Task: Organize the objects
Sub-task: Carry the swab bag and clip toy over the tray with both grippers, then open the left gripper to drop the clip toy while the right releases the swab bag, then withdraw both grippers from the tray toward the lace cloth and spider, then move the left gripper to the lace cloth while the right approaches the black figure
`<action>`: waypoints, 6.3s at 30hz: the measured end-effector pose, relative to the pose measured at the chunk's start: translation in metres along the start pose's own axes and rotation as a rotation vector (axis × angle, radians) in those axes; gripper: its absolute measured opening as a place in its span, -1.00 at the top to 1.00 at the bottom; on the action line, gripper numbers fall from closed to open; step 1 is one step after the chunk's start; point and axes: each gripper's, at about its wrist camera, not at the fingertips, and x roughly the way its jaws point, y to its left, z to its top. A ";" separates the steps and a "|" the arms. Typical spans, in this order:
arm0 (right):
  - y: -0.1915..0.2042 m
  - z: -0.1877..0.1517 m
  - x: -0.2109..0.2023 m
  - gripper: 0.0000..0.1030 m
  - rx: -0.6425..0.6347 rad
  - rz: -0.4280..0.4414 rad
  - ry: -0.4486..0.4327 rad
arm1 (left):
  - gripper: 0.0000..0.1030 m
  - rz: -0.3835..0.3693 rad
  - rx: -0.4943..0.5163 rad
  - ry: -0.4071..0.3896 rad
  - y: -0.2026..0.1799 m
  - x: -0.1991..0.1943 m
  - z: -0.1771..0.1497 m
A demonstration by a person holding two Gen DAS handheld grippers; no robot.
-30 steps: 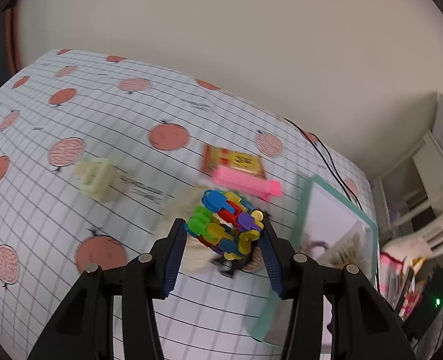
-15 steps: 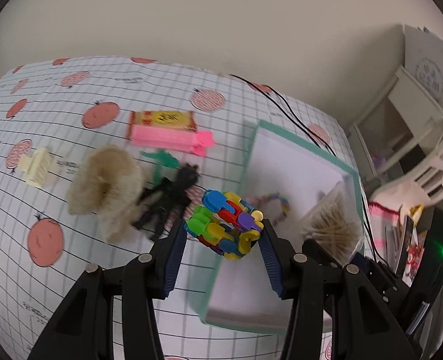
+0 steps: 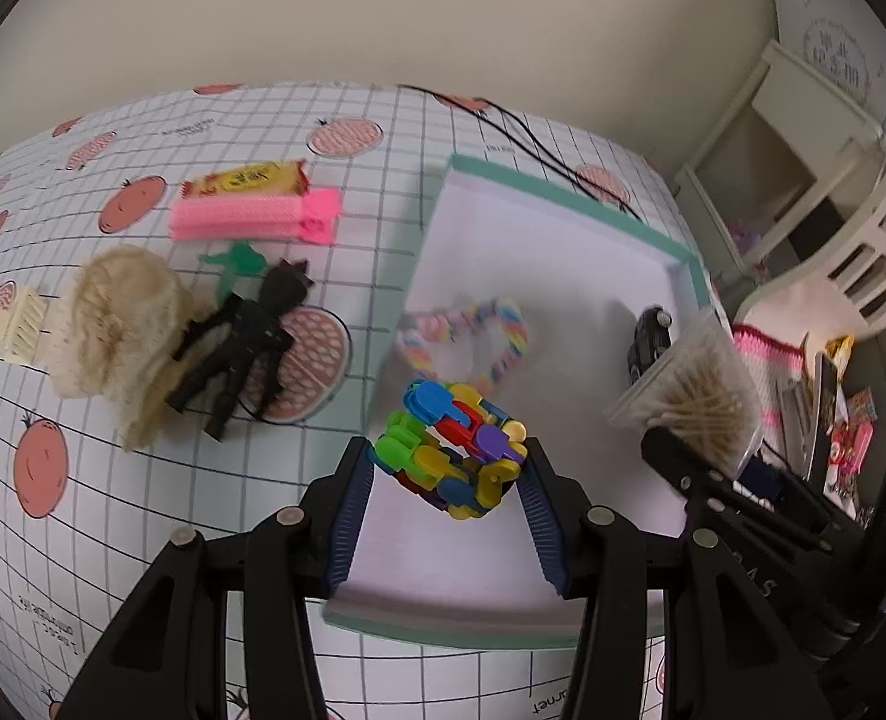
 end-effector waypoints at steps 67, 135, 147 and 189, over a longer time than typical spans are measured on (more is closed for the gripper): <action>0.007 -0.001 -0.002 -0.98 0.008 0.021 -0.051 | -0.30 0.126 -0.120 -0.089 0.044 -0.009 0.007; 0.187 0.021 0.007 -1.00 -0.227 0.211 -0.102 | -0.94 0.225 -0.317 -0.238 0.200 -0.063 0.034; 0.207 0.022 0.040 -0.94 -0.287 0.172 -0.033 | -0.93 0.236 -0.270 -0.182 0.186 -0.038 0.035; 0.205 0.021 0.076 -0.46 -0.336 0.208 0.043 | -0.81 0.258 -0.264 -0.084 0.183 0.019 0.033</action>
